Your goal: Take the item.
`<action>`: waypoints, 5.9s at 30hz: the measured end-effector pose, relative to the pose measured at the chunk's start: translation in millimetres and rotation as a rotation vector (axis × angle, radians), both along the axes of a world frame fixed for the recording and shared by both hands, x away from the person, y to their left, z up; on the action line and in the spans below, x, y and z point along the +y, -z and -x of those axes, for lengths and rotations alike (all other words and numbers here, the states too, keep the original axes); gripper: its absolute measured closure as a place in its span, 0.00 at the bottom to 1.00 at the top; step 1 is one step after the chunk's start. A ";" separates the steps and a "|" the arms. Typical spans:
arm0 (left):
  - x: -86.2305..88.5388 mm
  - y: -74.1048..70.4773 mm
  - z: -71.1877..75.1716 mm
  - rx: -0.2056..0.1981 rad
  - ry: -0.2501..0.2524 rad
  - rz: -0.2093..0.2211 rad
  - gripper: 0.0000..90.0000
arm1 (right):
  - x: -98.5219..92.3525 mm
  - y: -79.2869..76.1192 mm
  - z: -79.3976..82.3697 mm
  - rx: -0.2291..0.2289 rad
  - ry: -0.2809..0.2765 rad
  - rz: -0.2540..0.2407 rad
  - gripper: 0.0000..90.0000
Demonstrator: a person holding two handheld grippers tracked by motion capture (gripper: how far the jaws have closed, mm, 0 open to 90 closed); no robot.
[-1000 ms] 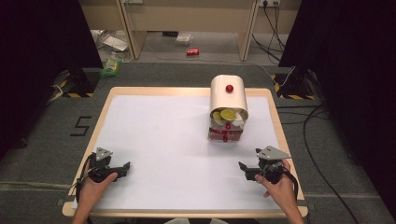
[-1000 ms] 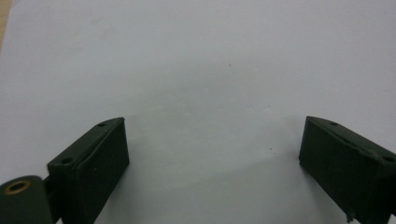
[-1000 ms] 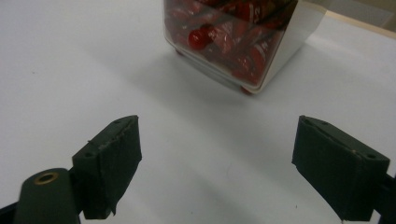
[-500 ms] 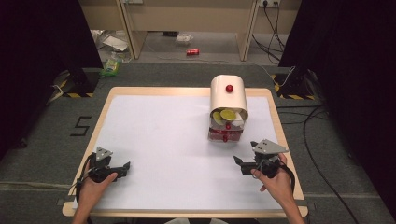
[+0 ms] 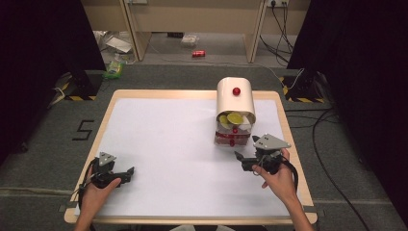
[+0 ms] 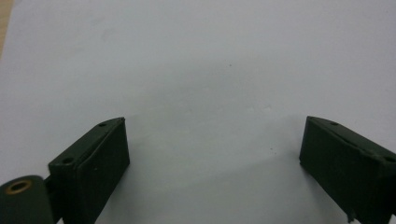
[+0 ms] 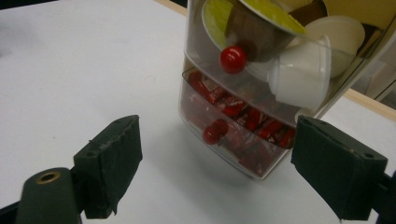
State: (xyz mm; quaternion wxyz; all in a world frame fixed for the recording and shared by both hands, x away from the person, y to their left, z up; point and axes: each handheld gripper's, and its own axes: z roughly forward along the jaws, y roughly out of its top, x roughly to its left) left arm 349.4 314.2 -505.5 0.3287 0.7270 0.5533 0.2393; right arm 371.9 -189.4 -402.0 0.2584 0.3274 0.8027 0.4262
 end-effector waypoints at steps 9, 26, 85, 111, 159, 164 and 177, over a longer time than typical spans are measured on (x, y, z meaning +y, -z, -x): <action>-0.2 0.0 0.1 -0.001 -0.001 -0.001 0.08 | 6.0 -14.7 -8.0 -0.029 0.004 -0.014 0.19; -0.1 0.0 0.0 0.000 -0.001 -0.001 0.08 | 20.9 -32.6 -30.9 -0.080 -0.001 -0.037 0.19; -0.3 0.0 0.4 -0.003 -0.001 0.001 0.09 | 17.7 -17.0 22.2 0.009 -0.101 0.049 0.18; -0.4 0.1 0.3 -0.003 -0.003 0.001 0.08 | 13.0 -22.3 24.2 0.038 -0.084 -0.036 0.22; -0.1 0.0 0.0 0.000 -0.001 0.000 0.08 | 27.3 -27.0 -18.5 0.132 -0.006 -0.066 0.32; -0.2 0.0 0.1 -0.001 -0.001 -0.001 0.08 | 27.0 -24.4 -22.9 0.160 -0.007 -0.077 0.34; -0.1 0.0 0.1 -0.001 -0.001 -0.001 0.08 | 27.4 -33.7 -20.5 0.120 -0.014 -0.075 0.43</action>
